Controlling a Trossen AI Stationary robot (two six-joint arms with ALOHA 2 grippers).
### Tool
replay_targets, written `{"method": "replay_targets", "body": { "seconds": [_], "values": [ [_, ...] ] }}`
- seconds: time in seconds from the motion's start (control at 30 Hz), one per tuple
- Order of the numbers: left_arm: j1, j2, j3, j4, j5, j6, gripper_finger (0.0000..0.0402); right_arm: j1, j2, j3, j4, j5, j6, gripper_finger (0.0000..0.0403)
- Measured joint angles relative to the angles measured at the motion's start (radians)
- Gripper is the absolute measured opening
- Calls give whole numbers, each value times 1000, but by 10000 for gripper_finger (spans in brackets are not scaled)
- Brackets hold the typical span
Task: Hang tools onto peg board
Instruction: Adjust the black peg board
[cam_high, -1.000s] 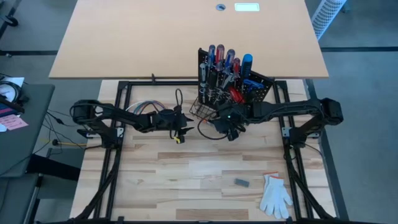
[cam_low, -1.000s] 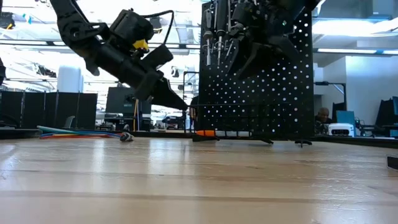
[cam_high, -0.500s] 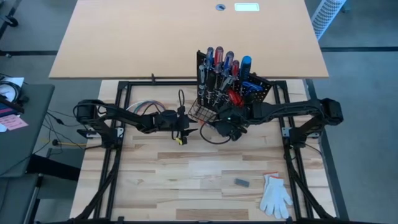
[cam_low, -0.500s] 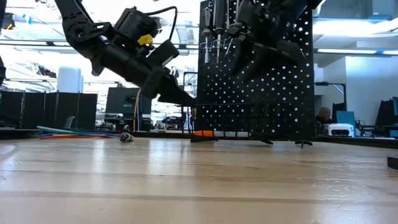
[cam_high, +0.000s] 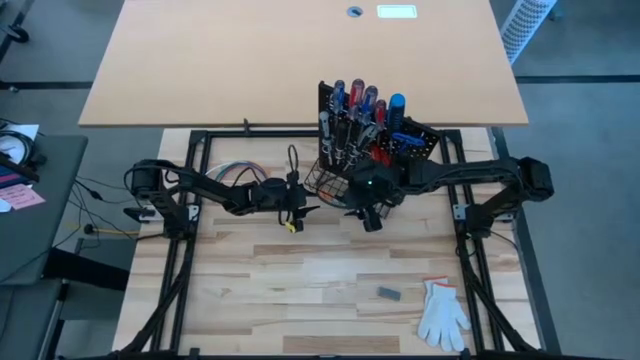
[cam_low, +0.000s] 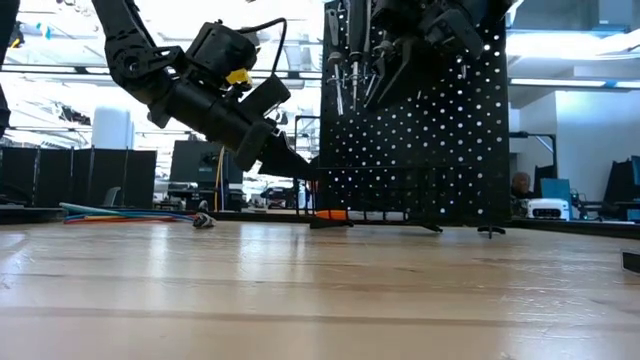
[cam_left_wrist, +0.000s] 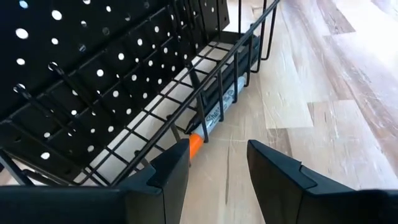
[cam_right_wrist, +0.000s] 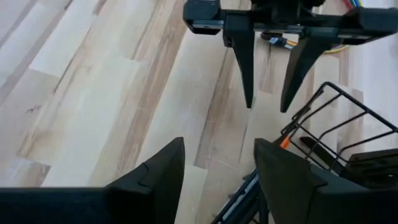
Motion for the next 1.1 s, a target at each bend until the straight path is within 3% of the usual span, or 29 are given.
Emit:
{"method": "replay_targets", "body": {
  "seconds": [0.33, 0.57, 1.1],
  "values": [
    [-3, 0, 0, -8, 0, -4, 155, 10, 92, -1, 7, -35, 0, 12],
    [-7, 0, 0, -16, 0, -5, 155, 48, 196, -2, 26, -29, -8, 4],
    [-30, -1, 0, -26, -12, -6, 155, 212, 164, -1, -15, 77, 61, 5]
  ]
}}
